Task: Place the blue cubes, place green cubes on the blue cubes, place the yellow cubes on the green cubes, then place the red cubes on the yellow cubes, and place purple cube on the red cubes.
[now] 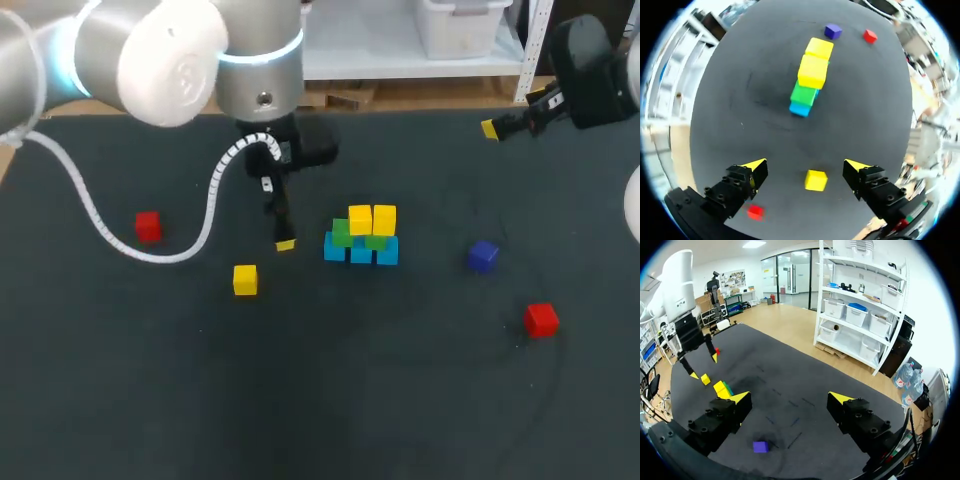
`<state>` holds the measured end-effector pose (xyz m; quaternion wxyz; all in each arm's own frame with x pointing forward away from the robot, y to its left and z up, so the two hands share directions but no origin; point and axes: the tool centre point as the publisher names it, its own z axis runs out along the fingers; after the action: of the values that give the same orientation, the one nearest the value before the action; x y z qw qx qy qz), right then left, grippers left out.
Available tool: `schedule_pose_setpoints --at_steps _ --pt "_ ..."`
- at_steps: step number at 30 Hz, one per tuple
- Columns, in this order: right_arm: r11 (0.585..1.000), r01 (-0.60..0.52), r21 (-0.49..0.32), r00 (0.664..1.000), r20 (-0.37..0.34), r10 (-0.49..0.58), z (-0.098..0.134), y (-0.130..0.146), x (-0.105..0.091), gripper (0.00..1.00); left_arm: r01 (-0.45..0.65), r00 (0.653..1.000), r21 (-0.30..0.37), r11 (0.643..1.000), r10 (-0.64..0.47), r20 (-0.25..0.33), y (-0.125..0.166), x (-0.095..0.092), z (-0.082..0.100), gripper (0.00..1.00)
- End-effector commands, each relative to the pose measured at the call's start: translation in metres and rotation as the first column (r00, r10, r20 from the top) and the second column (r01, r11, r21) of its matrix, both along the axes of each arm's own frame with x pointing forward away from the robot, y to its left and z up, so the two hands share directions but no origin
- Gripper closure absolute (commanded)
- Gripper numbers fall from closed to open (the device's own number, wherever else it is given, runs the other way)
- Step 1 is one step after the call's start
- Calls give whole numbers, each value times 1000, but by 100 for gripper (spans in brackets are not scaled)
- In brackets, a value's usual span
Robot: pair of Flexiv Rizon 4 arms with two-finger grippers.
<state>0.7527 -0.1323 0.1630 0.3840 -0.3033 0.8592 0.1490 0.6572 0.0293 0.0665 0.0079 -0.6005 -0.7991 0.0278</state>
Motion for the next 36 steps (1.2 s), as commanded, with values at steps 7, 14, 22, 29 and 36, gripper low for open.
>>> schedule_pose_setpoints --at_steps 7,14,22,29,36 --pt "1000 3 -2 1000 1 -3 0 0 0 0 104 994 -34 994 -103 37 30 -48 -2 0" --pt "1000 3 -2 1000 1 -3 0 0 0 0 208 978 -45 977 -207 15 46 -63 -12 0" --pt "1000 3 -2 1000 1 -3 0 0 0 0 239 971 -45 970 -238 29 47 -63 -25 0" --pt "1000 3 -2 1000 1 -3 0 0 0 0 204 979 -11 979 -203 34 48 -54 -38 0" --pt "1000 3 -2 1000 1 -3 0 0 0 0 209 978 -19 978 -209 14 45 -48 -45 0"
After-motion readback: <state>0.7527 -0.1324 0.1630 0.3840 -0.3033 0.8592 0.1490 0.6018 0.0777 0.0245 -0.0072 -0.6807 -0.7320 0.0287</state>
